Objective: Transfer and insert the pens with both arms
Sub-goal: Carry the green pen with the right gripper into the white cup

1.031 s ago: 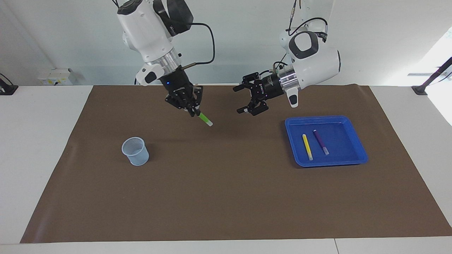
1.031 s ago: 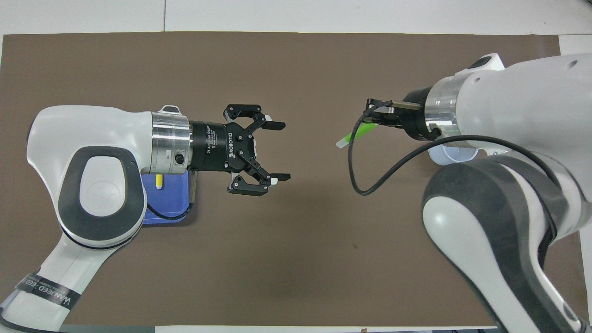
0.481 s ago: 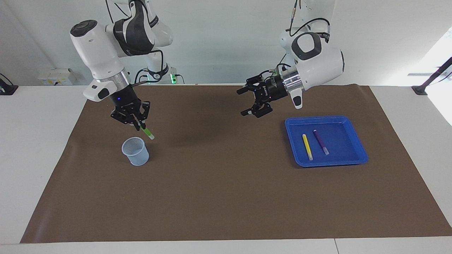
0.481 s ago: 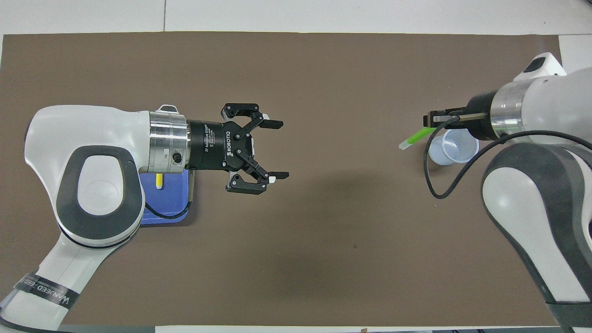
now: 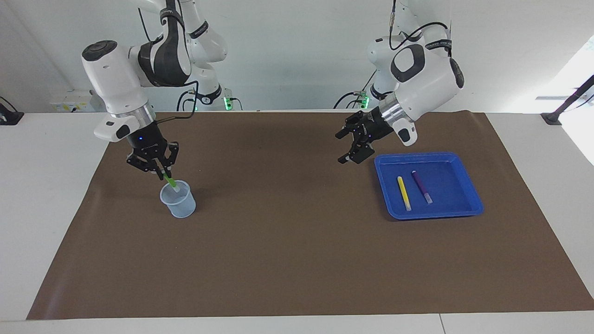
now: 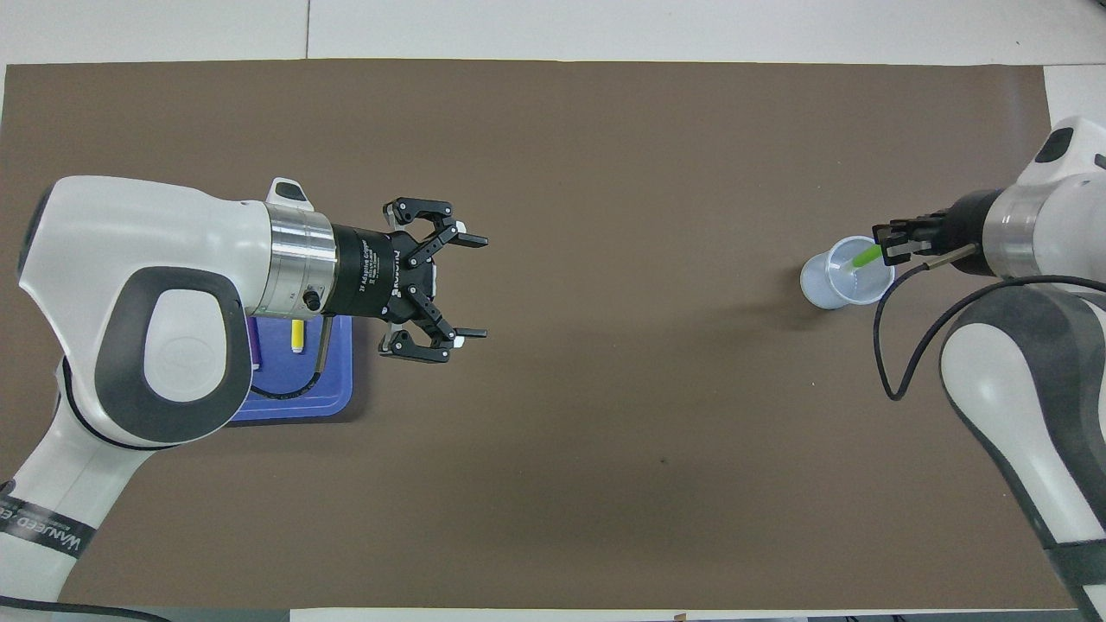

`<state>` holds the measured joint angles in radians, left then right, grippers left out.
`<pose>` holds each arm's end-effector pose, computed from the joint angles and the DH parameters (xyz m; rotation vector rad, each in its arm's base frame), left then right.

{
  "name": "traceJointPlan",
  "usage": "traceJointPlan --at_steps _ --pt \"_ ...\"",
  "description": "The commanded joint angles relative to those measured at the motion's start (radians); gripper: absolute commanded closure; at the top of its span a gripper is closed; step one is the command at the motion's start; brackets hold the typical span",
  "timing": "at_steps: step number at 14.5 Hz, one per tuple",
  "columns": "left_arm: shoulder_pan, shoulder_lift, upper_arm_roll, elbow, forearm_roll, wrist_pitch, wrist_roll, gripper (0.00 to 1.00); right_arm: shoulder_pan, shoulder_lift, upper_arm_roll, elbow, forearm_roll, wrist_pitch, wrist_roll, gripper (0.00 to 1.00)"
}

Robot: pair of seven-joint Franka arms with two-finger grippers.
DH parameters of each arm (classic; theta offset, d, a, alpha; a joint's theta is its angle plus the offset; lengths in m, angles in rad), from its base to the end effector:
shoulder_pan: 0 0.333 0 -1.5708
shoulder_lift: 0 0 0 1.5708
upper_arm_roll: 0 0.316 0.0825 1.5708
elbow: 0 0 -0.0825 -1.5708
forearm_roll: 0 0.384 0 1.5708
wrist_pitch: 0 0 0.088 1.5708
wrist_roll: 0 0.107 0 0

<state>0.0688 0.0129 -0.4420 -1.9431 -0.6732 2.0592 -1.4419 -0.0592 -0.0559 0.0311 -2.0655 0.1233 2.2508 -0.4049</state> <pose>0.5247 -0.2401 0.4944 2.0400 1.6551 -0.5735 0.5584 -0.0120 0.4819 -3.0303 -0.4750 -0.3970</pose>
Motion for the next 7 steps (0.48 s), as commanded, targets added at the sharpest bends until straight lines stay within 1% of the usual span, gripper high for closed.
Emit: traceJointPlan --at_steps 1,3,5,7 --pt "0.016 -0.024 0.003 -0.025 0.13 -0.074 0.154 0.0 -0.04 -0.004 0.015 -0.068 -0.021 0.088 -0.057 1.0" --pt "0.064 -0.028 0.006 -0.028 0.208 -0.138 0.286 0.0 -0.054 0.004 0.016 -0.096 -0.021 0.134 -0.095 1.0" --pt "0.109 -0.027 0.006 -0.027 0.306 -0.148 0.384 0.0 -0.056 0.014 0.016 -0.105 -0.021 0.154 -0.097 1.0" --pt "0.169 -0.022 0.006 -0.028 0.392 -0.148 0.536 0.0 -0.056 0.024 0.016 -0.13 -0.017 0.205 -0.091 1.0"
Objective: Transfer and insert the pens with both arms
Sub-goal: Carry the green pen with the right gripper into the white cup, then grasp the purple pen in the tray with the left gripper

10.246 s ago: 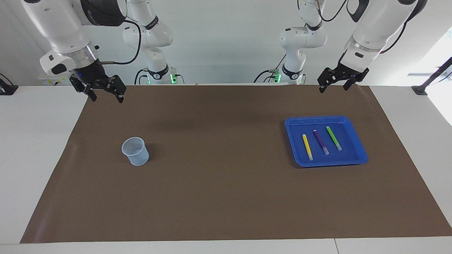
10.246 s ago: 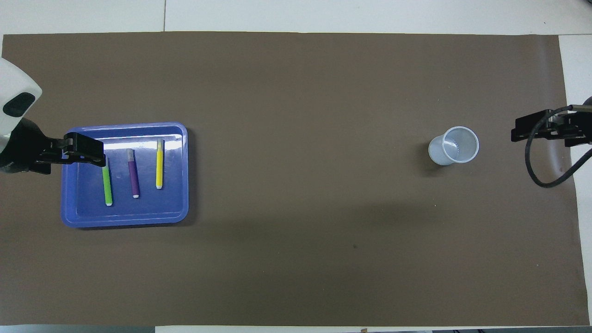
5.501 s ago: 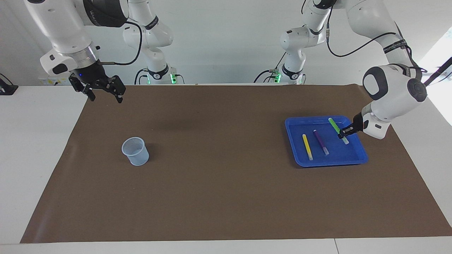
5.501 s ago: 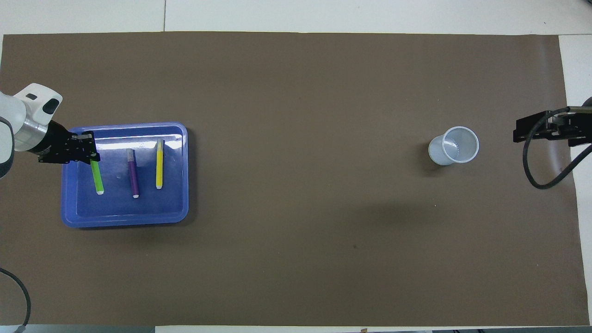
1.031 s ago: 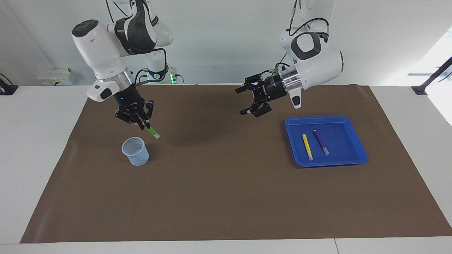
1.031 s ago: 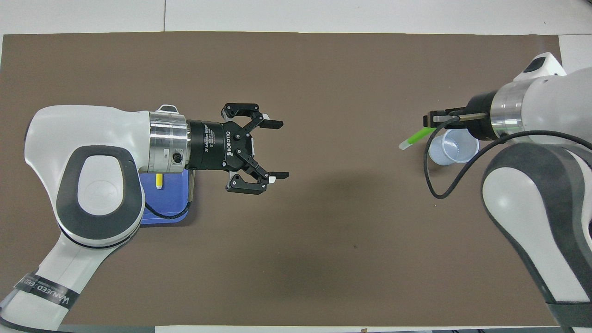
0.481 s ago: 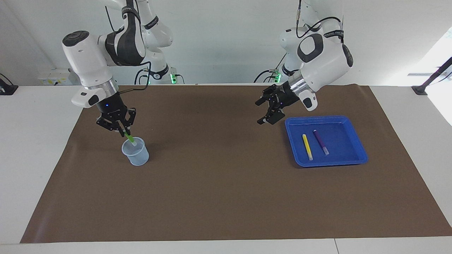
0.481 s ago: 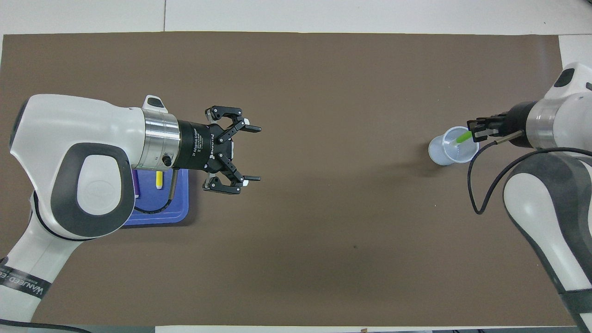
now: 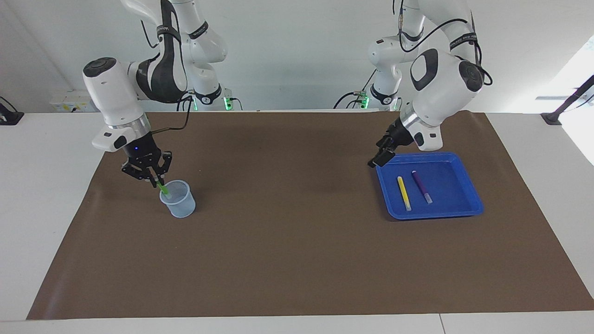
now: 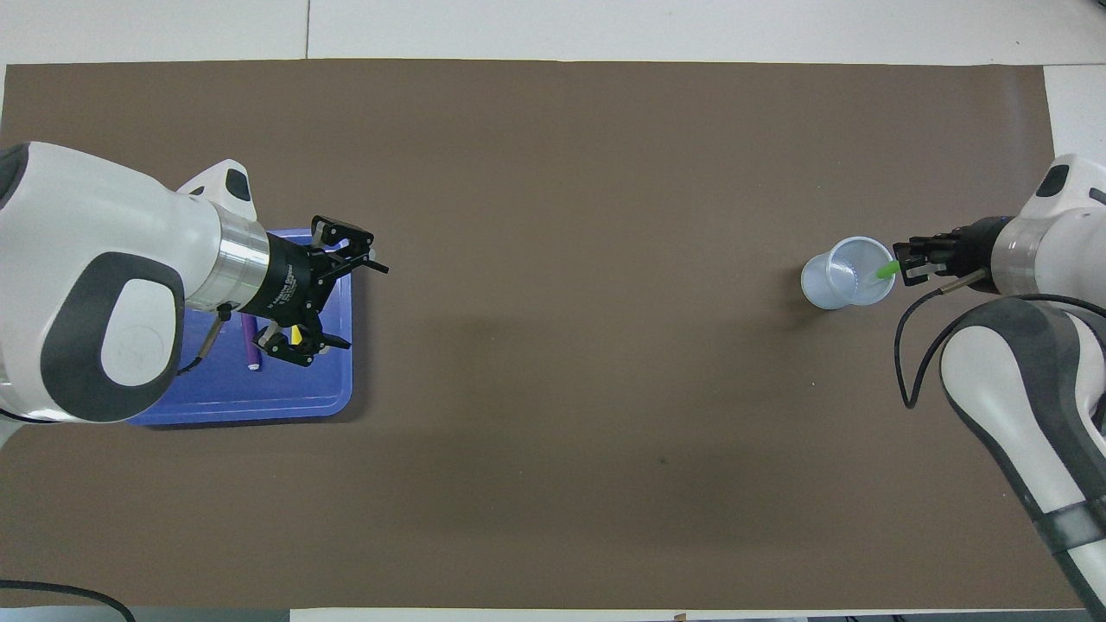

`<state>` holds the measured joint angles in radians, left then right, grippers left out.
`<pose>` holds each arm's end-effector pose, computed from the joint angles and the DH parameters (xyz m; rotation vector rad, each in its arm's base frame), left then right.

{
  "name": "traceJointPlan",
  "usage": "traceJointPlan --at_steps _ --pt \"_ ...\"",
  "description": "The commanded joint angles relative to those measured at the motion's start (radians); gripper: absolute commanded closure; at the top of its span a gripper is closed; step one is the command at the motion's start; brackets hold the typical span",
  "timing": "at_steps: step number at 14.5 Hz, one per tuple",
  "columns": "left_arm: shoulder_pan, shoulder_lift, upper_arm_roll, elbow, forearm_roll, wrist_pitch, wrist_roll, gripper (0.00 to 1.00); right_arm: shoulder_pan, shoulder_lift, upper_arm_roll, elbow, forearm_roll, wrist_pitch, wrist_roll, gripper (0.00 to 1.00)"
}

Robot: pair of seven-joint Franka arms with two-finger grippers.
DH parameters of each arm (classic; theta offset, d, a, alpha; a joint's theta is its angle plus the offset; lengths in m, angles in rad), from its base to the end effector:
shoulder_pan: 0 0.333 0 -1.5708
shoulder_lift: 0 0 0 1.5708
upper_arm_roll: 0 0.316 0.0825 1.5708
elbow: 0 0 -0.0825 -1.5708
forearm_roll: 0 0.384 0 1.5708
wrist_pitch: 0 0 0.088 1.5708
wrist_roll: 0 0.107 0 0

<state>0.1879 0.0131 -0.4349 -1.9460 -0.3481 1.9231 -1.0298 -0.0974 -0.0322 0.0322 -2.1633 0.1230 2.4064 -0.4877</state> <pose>0.5362 -0.1590 0.4735 2.5867 1.2650 -0.3262 0.5541 -0.0353 0.4383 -3.0486 -0.5277 -0.4518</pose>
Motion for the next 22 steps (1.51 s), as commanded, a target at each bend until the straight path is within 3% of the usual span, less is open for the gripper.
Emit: traceJointPlan --at_steps 1,5,8,10,14,22 --pt "0.083 -0.019 -0.001 -0.025 0.111 -0.007 0.228 0.0 -0.018 0.008 0.015 -0.042 -0.017 0.069 -0.008 1.0" --pt "0.217 0.001 -0.001 -0.039 0.249 0.032 0.644 0.0 -0.016 0.023 0.015 -0.052 -0.008 0.085 -0.002 1.0" --pt "0.239 0.036 -0.001 -0.117 0.401 0.153 0.867 0.0 -0.018 0.02 0.015 -0.069 -0.002 0.102 0.033 1.0" --pt "0.239 0.063 -0.001 -0.165 0.48 0.245 0.895 0.0 -0.019 0.023 0.015 -0.079 -0.002 0.112 0.047 1.0" --pt "0.225 0.128 -0.001 -0.171 0.547 0.306 0.948 0.0 -0.016 0.021 0.015 -0.082 -0.002 0.112 0.15 1.0" --pt "0.212 0.205 -0.004 -0.179 0.549 0.333 0.896 0.08 -0.041 0.018 0.015 -0.093 -0.002 0.112 0.155 1.0"
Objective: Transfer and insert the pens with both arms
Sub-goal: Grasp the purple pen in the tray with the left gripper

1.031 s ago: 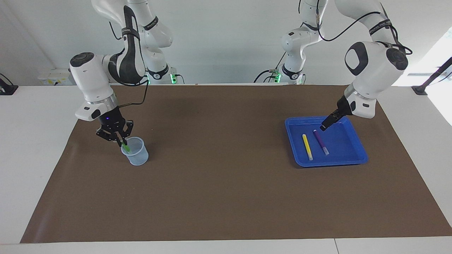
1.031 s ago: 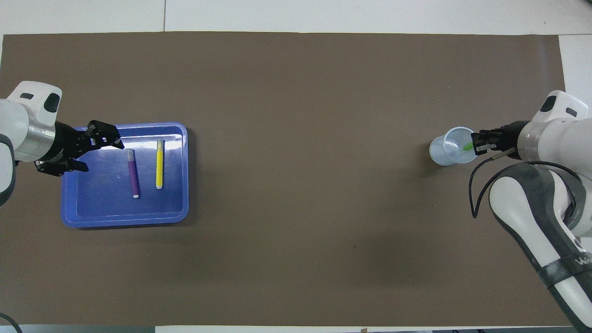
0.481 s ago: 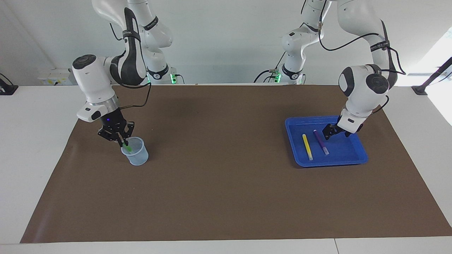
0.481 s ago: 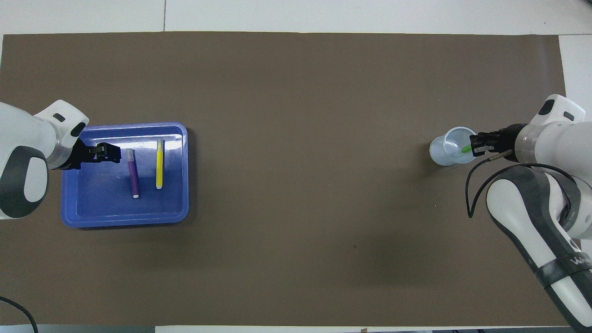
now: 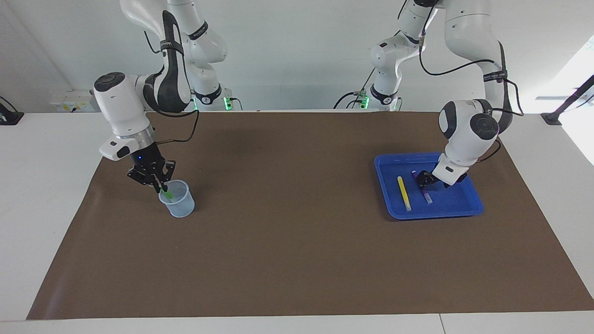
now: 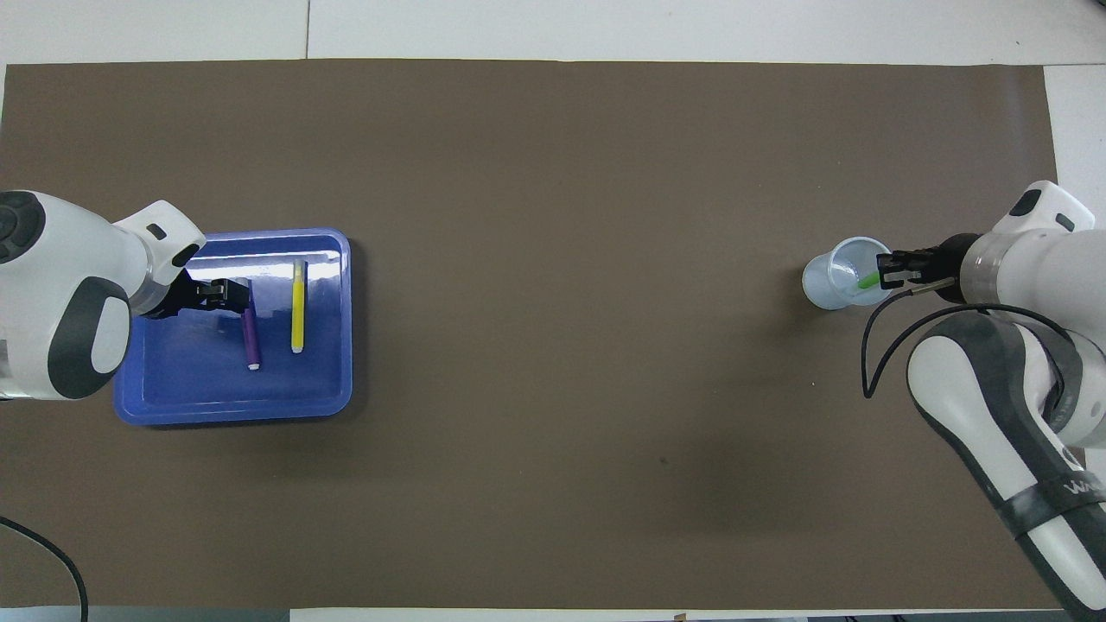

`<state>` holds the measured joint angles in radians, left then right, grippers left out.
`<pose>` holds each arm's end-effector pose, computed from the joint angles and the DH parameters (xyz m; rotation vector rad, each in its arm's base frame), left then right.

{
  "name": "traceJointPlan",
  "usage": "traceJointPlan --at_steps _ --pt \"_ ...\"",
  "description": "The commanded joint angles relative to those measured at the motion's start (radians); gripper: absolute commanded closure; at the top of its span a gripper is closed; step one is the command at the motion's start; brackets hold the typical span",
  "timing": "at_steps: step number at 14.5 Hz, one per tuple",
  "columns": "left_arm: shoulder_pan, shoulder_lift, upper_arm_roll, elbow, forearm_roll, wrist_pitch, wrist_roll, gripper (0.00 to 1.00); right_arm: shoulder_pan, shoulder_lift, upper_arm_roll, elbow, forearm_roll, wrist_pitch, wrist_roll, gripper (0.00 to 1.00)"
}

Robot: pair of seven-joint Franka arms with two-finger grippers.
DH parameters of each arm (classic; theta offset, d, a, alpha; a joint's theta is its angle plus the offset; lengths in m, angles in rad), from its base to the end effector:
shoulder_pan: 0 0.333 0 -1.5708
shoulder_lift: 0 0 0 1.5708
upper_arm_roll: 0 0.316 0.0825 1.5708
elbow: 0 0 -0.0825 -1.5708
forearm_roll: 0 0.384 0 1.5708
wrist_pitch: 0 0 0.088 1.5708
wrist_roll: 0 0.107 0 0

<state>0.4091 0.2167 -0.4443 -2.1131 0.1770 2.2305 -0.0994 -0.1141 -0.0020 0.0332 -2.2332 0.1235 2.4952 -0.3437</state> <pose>0.5615 -0.0108 0.3157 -3.0913 0.0682 0.1088 0.5467 -0.0450 0.3984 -3.0710 -0.2679 -0.4281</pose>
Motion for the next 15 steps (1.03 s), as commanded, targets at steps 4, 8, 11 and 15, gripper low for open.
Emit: traceJointPlan --at_steps 4,8,11,15 --pt "-0.007 0.007 0.006 -0.011 0.022 0.031 -0.063 0.23 -0.024 -0.015 0.014 -0.031 -0.002 0.024 0.017 0.54" --pt "-0.009 0.015 0.004 -0.016 0.022 0.034 -0.123 0.26 -0.022 -0.01 0.014 -0.02 -0.002 0.024 0.015 0.16" --pt "-0.027 0.029 0.004 -0.016 0.022 0.052 -0.17 0.26 -0.025 0.0 0.014 0.004 -0.002 0.022 0.015 0.0" --pt "-0.026 0.029 0.004 -0.016 0.022 0.054 -0.177 0.38 -0.013 0.011 0.014 0.07 -0.004 -0.024 0.1 0.0"
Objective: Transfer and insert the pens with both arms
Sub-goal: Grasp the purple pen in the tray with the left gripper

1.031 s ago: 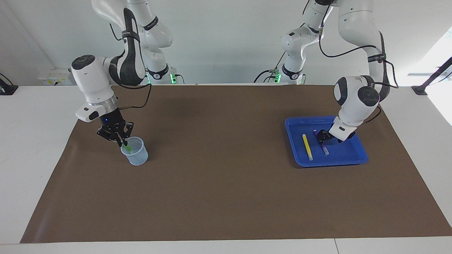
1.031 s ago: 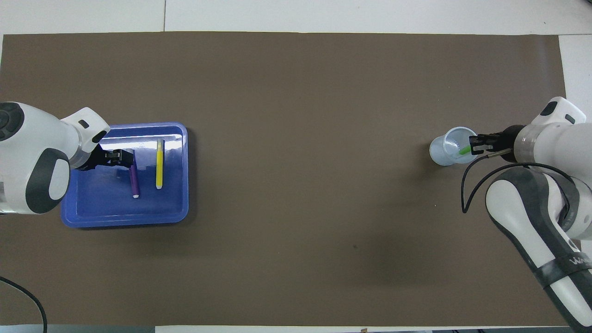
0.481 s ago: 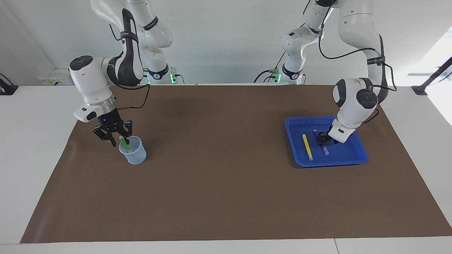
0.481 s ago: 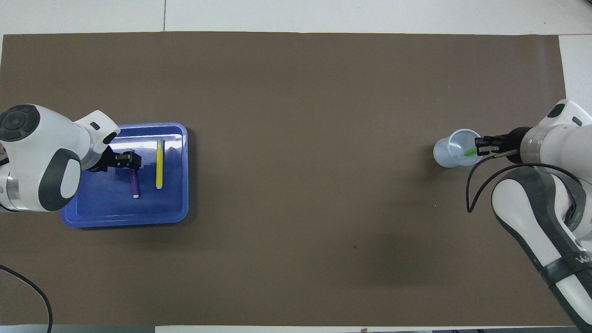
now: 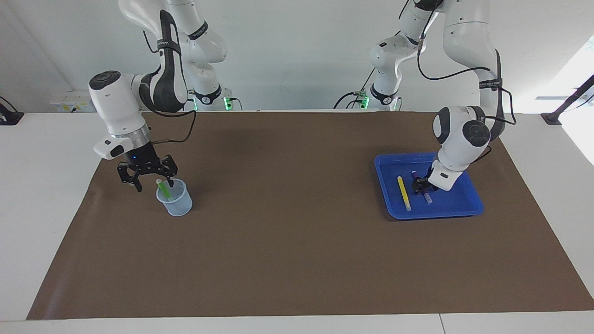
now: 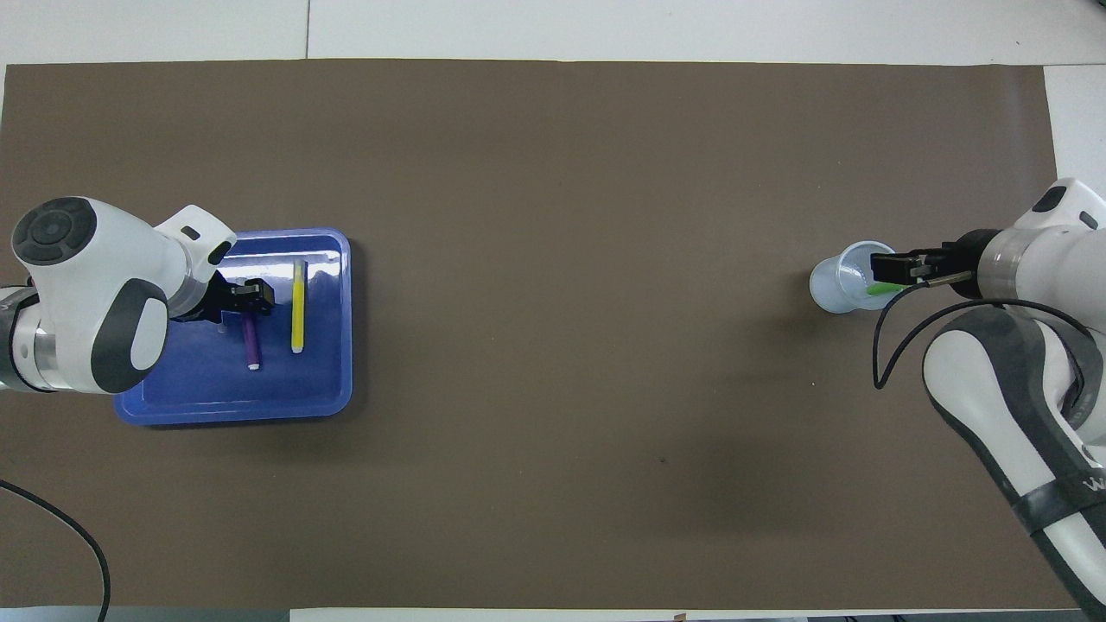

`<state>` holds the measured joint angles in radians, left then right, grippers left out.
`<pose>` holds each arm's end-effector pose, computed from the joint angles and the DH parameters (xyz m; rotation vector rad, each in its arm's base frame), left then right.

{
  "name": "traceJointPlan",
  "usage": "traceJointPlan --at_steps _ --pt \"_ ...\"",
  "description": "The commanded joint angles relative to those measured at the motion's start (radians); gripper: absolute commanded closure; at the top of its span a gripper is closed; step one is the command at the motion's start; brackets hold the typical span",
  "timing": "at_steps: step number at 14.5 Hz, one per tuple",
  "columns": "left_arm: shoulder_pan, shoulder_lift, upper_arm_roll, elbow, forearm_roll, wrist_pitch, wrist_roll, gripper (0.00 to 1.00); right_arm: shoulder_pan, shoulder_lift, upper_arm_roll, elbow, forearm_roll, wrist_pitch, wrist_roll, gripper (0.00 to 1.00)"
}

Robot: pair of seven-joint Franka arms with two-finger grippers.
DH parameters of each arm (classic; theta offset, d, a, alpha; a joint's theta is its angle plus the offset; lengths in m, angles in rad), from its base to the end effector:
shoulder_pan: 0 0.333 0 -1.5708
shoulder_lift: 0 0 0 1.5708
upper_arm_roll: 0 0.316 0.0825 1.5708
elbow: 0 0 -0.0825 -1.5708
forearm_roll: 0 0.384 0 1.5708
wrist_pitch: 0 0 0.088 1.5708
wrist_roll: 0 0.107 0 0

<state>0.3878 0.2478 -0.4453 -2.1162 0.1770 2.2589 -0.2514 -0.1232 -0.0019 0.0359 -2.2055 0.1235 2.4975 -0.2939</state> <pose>0.5626 -0.0243 0.3008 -3.0998 -0.1299 0.1092 0.5534 -0.0492 0.4116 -3.0694 -0.1825 -0.4723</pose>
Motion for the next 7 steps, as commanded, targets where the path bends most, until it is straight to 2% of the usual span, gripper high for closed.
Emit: traceJointPlan --at_steps 1,3,4,6,7 --pt "-0.004 -0.002 0.005 -0.013 0.022 0.025 -0.025 0.45 -0.001 0.011 0.012 0.07 -0.004 -0.072 0.085 0.0" --pt "-0.003 -0.002 0.005 -0.011 0.022 0.024 -0.022 0.66 0.0 0.011 0.015 0.159 -0.021 -0.213 0.172 0.0" --pt "0.0 -0.002 0.005 -0.011 0.022 0.024 -0.02 0.72 0.002 0.008 0.016 0.205 -0.028 -0.285 0.208 0.0" --pt "0.006 -0.002 0.007 -0.01 0.022 0.024 -0.014 0.94 0.037 0.01 0.015 0.301 -0.091 -0.42 0.258 0.0" --pt "0.006 -0.002 0.007 -0.008 0.022 0.021 -0.014 1.0 0.043 0.011 0.016 0.346 -0.132 -0.49 0.303 0.0"
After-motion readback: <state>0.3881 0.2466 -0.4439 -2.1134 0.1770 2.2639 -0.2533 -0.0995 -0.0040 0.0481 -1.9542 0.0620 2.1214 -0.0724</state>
